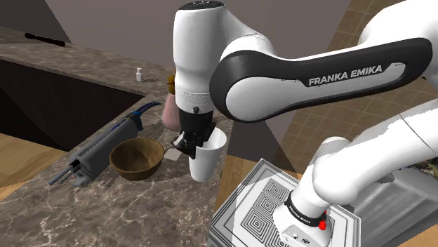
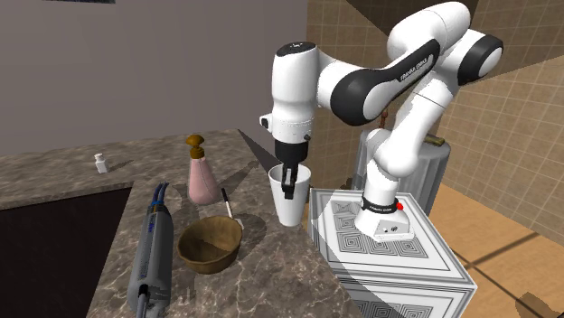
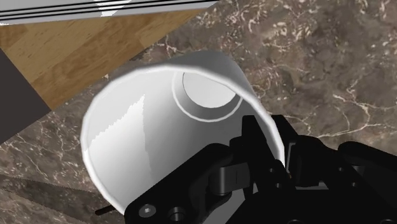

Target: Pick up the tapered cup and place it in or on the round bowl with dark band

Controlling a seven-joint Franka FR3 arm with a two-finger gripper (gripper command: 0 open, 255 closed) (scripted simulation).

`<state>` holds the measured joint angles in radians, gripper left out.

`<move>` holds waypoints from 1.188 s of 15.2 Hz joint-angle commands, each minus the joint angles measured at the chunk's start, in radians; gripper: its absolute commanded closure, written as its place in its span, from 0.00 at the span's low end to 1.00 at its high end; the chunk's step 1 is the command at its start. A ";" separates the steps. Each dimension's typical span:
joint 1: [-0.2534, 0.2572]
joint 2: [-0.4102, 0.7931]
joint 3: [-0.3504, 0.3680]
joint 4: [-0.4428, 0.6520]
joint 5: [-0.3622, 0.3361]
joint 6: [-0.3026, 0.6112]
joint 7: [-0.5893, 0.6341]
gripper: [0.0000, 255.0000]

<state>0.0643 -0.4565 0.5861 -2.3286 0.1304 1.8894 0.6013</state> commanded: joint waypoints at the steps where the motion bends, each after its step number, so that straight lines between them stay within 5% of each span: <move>1: 0.001 -0.008 -0.007 0.021 0.000 -0.029 -0.004 1.00; 13: -0.006 -0.020 -0.035 0.163 -0.011 -0.182 -0.017 1.00; 18: -0.064 0.201 0.030 0.381 -0.106 -0.200 0.041 1.00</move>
<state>0.0090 -0.2991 0.6024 -1.9930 0.0444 1.6971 0.6289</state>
